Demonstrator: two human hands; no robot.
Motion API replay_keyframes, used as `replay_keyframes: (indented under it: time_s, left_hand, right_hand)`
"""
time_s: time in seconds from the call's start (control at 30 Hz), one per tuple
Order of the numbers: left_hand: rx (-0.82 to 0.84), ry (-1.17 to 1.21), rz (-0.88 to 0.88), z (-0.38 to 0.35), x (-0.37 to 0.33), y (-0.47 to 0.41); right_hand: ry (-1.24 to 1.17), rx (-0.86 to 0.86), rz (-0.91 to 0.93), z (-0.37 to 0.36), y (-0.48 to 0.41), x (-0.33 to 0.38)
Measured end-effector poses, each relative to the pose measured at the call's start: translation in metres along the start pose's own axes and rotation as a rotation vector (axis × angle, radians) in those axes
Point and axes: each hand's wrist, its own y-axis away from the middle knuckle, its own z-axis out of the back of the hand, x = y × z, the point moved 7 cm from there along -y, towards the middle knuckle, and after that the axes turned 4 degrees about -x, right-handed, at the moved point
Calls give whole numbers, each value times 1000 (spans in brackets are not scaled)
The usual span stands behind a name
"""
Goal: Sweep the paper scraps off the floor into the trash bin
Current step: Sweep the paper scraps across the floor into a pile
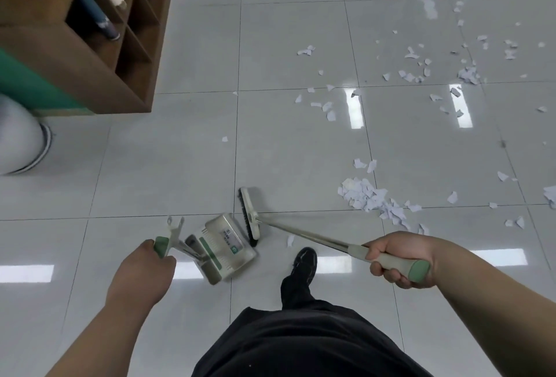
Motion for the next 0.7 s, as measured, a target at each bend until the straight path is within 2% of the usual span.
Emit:
replay_keyframes:
  time_s: [0.43,0.57,0.7]
  left_hand:
    - [-8,52,-51,-30,91,80]
    - [11,63,-52,-32,95,102]
    - [44,65,-81,-44,80,117]
  right_hand:
    - [-77,-26,34,-79,4,-110]
    - [-77,-19,7,-74,15,-136]
    - [-98,-57,-18,-38,25,-162]
